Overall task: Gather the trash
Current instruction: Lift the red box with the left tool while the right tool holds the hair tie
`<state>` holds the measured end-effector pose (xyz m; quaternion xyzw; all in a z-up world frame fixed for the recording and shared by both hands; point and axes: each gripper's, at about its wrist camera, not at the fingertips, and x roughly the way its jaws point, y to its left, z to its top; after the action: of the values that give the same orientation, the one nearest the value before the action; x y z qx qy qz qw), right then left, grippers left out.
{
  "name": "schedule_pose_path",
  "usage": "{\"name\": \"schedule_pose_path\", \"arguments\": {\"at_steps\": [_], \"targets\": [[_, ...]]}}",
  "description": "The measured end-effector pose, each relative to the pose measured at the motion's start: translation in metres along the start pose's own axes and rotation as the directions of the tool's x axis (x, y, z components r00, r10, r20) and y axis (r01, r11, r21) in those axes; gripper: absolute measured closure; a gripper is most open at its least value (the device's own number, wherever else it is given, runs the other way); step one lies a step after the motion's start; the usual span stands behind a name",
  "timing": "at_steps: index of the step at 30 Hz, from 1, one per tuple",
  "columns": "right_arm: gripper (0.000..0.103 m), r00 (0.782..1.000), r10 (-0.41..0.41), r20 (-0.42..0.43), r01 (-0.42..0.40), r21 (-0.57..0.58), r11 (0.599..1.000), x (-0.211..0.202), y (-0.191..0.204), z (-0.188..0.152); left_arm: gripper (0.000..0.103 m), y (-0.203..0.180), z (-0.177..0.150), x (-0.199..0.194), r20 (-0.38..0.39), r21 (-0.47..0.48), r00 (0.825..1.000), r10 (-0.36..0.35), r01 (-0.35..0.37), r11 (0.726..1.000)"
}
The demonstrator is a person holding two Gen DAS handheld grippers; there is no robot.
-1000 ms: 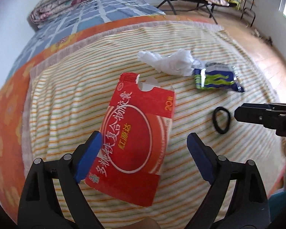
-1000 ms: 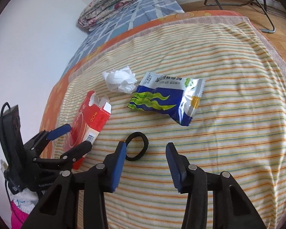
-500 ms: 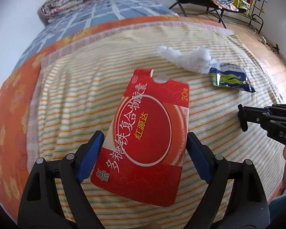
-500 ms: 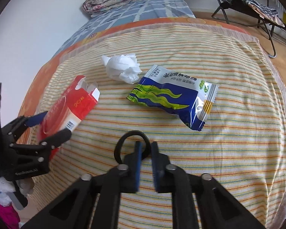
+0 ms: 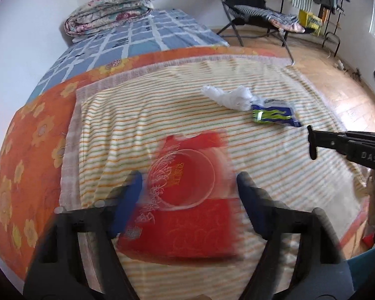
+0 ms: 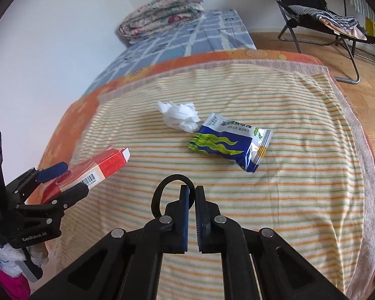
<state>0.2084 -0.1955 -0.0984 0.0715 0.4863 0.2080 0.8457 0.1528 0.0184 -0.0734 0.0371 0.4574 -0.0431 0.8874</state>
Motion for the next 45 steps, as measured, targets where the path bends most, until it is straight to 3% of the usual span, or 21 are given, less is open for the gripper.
{"name": "schedule_pose_path", "arguments": {"at_steps": [1,6,7,8,9,10,12,15,20,24,29,37,42,45], "targets": [[0.101,1.000,0.007,0.007,-0.007,-0.006,1.000,-0.006,0.003,-0.002,0.098,0.002,-0.002,-0.006,-0.016,-0.014,1.000,-0.001,0.000,1.000],[0.100,0.999,0.020,0.030,-0.018,-0.043,0.999,-0.027,0.015,-0.013,0.098,0.004,-0.014,-0.022,0.003,-0.011,1.000,0.013,-0.013,1.000],[0.100,0.999,0.029,0.031,-0.027,-0.040,0.999,-0.030,0.015,-0.016,0.090,0.006,-0.016,-0.022,-0.007,-0.023,1.000,0.006,-0.006,1.000],[0.101,0.999,0.035,0.031,-0.034,-0.038,0.999,-0.033,0.016,-0.018,0.078,0.008,-0.016,-0.019,-0.038,-0.034,0.999,-0.021,0.019,0.999],[0.100,0.999,0.042,0.029,-0.041,-0.036,0.999,-0.035,0.016,-0.021,0.041,0.010,-0.017,-0.016,-0.067,-0.050,0.996,-0.051,0.048,0.998],[0.100,0.999,0.045,0.028,-0.044,-0.034,0.998,-0.036,0.016,-0.024,0.023,0.012,-0.018,-0.014,-0.075,-0.064,0.995,-0.072,0.067,0.996],[0.100,0.999,0.049,0.022,-0.048,-0.030,0.998,-0.038,0.015,-0.028,0.023,0.012,-0.023,-0.010,-0.073,-0.093,0.995,-0.070,0.063,0.994],[0.100,0.998,0.053,0.016,-0.052,-0.022,0.998,-0.040,0.013,-0.033,0.023,0.004,-0.030,0.010,-0.173,-0.110,0.984,-0.044,0.025,0.994],[0.100,0.999,0.052,0.015,-0.051,-0.022,0.998,-0.043,0.011,-0.037,0.023,-0.023,-0.041,0.034,-0.250,0.003,0.966,0.066,-0.068,0.998],[0.100,0.998,0.054,0.015,-0.054,-0.019,0.998,-0.044,0.009,-0.037,0.018,-0.036,-0.041,0.039,-0.240,0.040,0.965,0.107,-0.101,0.994],[0.100,0.998,0.057,0.016,-0.056,-0.024,0.998,-0.048,0.007,-0.038,0.018,-0.040,-0.048,0.046,-0.240,0.099,0.948,0.209,-0.190,0.977],[0.100,0.998,0.056,0.010,-0.055,-0.025,0.998,-0.050,0.008,-0.044,0.017,-0.015,-0.047,0.048,-0.250,0.016,0.943,0.221,-0.224,0.974],[0.100,0.998,0.058,0.004,-0.057,-0.032,0.998,-0.049,0.010,-0.047,0.017,0.003,-0.042,0.044,-0.260,-0.097,0.956,0.134,-0.164,0.982],[0.100,0.998,0.058,0.001,-0.057,-0.034,0.998,-0.049,0.010,-0.048,0.016,0.022,-0.037,0.042,-0.266,-0.214,0.963,0.045,-0.104,0.971]]}}
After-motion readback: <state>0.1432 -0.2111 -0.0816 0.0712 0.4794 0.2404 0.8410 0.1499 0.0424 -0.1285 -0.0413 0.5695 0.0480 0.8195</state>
